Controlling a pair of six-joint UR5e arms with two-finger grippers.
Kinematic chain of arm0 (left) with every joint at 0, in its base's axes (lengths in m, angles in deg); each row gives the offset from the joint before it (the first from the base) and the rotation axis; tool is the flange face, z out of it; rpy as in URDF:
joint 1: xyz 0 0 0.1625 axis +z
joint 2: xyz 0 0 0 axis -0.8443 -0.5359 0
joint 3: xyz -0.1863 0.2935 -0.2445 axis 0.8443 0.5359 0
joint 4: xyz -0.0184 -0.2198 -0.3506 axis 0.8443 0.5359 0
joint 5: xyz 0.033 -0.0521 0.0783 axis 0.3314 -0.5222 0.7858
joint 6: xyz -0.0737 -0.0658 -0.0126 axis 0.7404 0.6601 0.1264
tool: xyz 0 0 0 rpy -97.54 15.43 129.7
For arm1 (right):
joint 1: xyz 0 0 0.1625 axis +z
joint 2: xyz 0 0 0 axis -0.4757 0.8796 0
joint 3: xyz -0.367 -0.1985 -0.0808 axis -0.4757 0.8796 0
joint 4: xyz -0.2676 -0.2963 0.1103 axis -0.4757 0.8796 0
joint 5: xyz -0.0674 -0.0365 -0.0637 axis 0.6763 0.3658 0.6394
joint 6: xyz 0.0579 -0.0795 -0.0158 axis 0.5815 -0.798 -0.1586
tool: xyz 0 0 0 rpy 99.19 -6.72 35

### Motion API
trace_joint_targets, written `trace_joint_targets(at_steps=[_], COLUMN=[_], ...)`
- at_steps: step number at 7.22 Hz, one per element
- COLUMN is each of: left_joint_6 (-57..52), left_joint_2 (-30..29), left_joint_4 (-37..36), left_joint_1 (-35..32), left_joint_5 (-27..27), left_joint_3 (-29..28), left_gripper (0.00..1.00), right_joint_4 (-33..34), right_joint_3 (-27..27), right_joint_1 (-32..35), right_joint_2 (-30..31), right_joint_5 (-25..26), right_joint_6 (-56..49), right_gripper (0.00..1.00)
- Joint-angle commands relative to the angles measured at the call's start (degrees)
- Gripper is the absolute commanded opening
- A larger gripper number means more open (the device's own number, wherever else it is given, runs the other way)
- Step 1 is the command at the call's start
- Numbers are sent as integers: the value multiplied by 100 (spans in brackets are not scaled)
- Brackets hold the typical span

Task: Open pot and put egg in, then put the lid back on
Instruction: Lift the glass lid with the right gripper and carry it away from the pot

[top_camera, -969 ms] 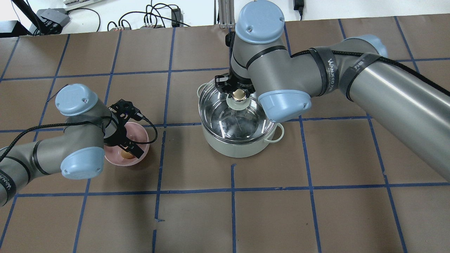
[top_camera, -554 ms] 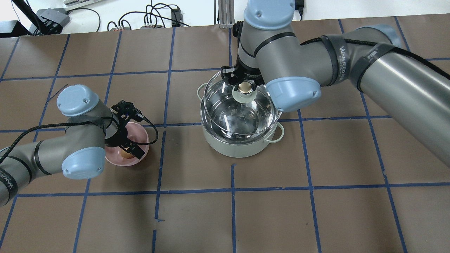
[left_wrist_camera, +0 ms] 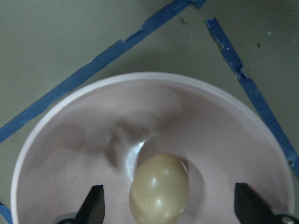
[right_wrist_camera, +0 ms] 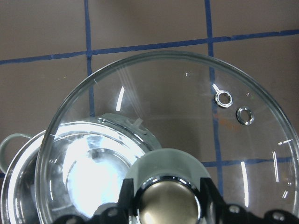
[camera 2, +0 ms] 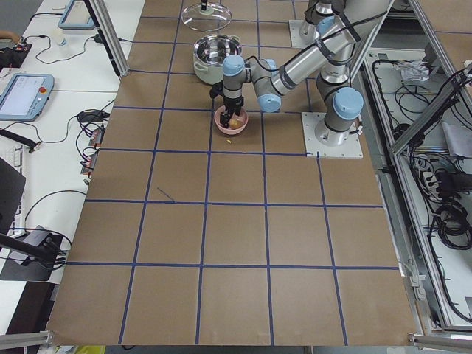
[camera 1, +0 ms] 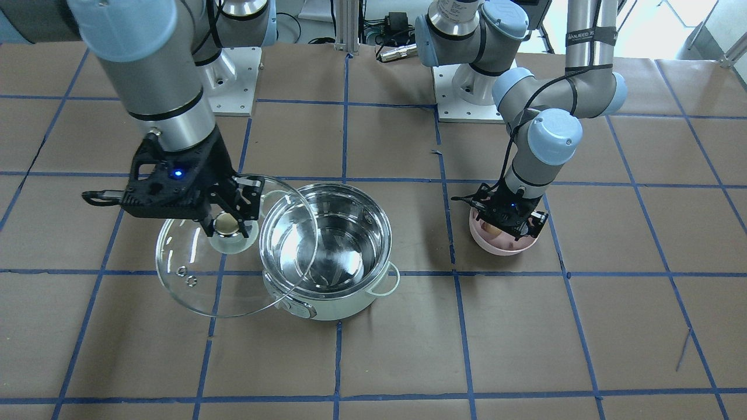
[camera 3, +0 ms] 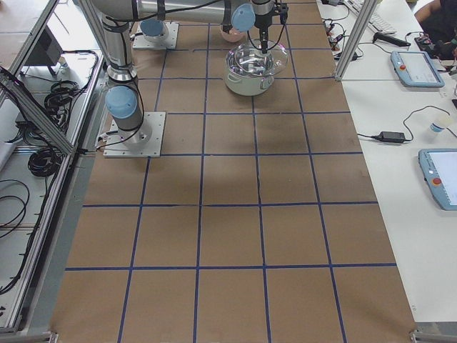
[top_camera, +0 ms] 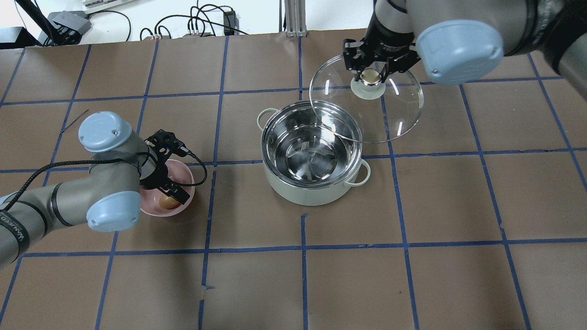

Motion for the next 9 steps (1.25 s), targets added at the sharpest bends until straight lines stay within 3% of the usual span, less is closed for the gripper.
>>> trace_joint_targets(at_steps=[1,5,9], left_joint_6=[306,352,317], left_joint_2=[-55,-64,-55], left_joint_4=[-21,5,-3], left_joint_1=[1,1,1], left_joint_5=[64,64,73], left_joint_3=[15,33,33], left_gripper=[92,67,78], right_joint_4=[-107,-318,-467], right_joint_3=[-10,-36,-54], right_joint_1=[-572,-1205,-1400], right_joint_2=[104,96,104], right_joint_5=[3,-137,-313], right_joint_6=[-714,-1550,-1737], right_gripper=[48,48,47])
